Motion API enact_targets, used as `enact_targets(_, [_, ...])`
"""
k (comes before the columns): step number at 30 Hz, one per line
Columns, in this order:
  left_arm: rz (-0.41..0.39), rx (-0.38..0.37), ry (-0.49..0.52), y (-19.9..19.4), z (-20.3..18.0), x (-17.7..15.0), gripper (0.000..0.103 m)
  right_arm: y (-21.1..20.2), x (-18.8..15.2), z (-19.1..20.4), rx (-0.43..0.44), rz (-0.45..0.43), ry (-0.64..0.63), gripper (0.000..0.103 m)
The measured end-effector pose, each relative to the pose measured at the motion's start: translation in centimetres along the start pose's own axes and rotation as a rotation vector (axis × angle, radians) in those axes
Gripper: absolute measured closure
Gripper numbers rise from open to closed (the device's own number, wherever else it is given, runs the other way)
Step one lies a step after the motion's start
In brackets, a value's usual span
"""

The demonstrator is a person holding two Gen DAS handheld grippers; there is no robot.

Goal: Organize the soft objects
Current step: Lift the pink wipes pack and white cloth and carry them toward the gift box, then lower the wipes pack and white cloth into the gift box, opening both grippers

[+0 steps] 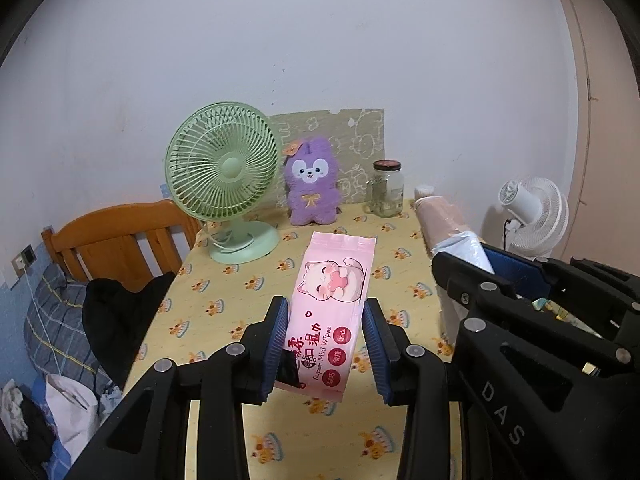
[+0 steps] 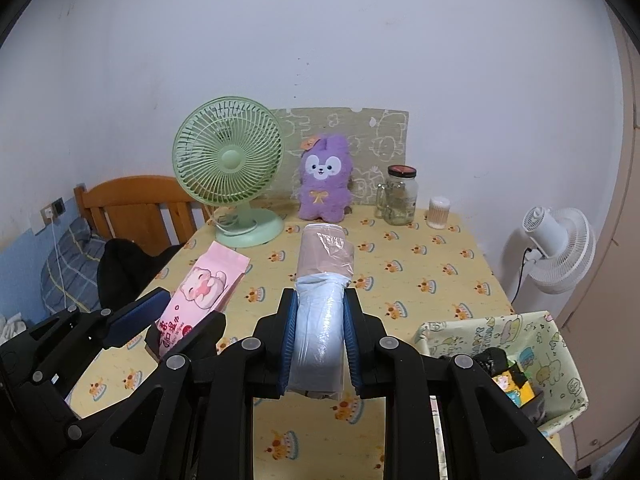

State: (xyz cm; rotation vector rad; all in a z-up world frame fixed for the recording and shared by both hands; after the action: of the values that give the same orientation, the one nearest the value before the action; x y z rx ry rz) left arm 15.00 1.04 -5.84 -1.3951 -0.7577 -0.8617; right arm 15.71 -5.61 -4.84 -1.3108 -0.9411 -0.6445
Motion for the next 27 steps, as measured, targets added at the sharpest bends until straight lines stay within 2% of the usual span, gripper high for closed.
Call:
enact_targets(18, [-0.006,0.032,-0.001,0.5,-6.9,0.8,0.064,-0.6,-0.3,-7.5,0.014,-0.014,-0.012,0.077])
enact_targets(24, [-0.002,0.009,0.017,1.0,-9.5,0.8,0.064,-0.8,-0.9,-10.3,-0.005,-0.01,0.004,0.077])
enact_targets(27, [0.011,-0.031,0.035,1.6,-11.0,0.9,0.064,-0.7,-1.2,-11.6,-0.018,-0.001,0.006,0.077])
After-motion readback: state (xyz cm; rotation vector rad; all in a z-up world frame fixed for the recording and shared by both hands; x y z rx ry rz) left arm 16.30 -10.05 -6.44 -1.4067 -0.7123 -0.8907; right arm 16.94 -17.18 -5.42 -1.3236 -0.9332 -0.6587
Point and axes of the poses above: each gripper's, at about its wrist camera, not at the fingertips, and y roughly the way its jaws point, z to its left, x to its top, the point moved 9 cm from there along y, roughly the way its jaws point, and after that the axes turned 1 degree about -x, right-handed, at the moved point
